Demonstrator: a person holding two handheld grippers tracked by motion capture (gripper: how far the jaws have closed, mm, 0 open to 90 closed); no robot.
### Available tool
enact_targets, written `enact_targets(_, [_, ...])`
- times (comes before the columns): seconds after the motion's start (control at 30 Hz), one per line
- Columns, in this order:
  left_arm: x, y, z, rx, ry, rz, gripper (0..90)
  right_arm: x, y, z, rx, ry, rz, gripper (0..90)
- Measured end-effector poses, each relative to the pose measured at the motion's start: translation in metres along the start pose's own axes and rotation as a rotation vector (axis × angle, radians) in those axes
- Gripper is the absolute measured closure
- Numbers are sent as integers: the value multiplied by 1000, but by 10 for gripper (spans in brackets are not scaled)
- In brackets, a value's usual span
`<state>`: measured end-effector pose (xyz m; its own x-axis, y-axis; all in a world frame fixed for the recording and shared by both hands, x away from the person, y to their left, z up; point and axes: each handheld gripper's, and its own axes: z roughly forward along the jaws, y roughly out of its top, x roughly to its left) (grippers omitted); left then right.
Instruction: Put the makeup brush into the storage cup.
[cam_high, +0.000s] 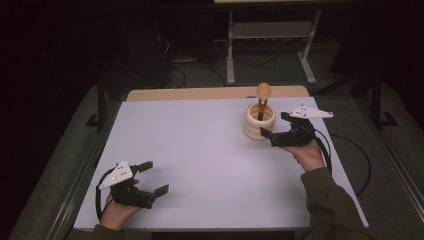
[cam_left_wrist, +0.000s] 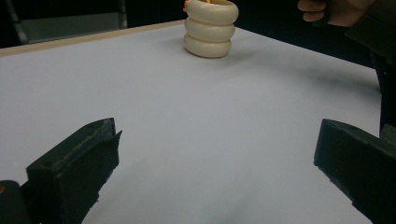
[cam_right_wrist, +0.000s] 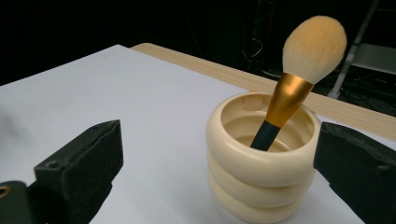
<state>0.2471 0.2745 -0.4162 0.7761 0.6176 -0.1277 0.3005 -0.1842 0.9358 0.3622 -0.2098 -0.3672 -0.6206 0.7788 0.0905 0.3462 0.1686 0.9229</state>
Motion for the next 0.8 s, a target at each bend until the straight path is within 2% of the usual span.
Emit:
enact_targets(0.13, [0, 0, 0, 0, -1, -1, 0, 4, -2, -8, 4, -5, -14, 7])
enact_targets(0.2, [0, 0, 0, 0, -1, -3, 0, 6, -5, -11, -10, 9, -8, 7])
enact_targets(0.37, [0, 1, 1, 0, -2, 2, 0, 10, -11, -19, 5, 11, -6, 7])
enact_targets(0.47, [0, 1, 1, -1, -2, -1, 0, 10, -14, -26, -15, 16, -9, 7])
enact_targets(0.6, [1, 1, 0, 10, -3, 14, 0, 12, -18, -32, -17, 18, -14, 7])
enact_targets(0.8, [1, 1, 0, 8, -2, 11, 0, 17, -20, -42, -22, 9, -16, 7])
